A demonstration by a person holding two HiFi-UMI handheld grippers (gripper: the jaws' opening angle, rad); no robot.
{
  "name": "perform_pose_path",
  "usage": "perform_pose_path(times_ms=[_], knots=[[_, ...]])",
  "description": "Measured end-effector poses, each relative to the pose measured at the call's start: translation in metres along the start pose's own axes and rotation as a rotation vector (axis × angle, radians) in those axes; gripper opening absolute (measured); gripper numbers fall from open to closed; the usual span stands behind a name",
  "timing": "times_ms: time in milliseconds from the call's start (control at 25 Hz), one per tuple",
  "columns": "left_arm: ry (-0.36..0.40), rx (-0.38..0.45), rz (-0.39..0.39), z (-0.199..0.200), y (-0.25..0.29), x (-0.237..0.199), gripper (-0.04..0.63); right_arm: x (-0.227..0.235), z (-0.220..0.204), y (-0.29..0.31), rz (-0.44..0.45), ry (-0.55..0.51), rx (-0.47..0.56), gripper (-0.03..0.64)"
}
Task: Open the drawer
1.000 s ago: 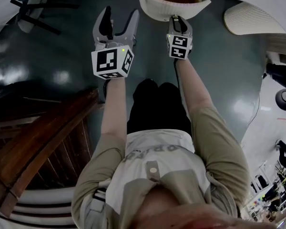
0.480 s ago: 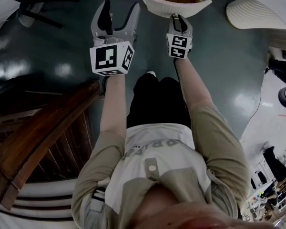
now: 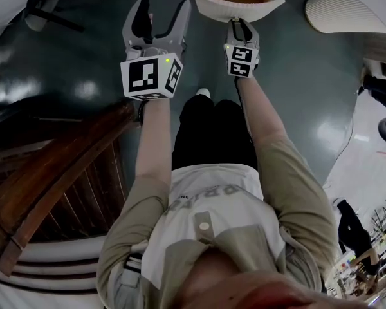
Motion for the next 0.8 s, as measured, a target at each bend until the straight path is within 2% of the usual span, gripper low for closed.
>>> perform_pose_path(times_ms=[800], knots=[[-0.007, 0.021, 0.045, 0.008, -0.023, 0.005, 0.322, -0.010, -0.013, -0.034, 0.028, -0.022, -0.006, 0.104]])
Point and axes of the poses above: the fingertips, and each gripper's own axes: y forward along the fingers, x to its right, z out of its top, the point moved 9 cm from there along -y, backward along the fingers, and after that the axes turned 11 degrees about -y, right-handed, at the moved point
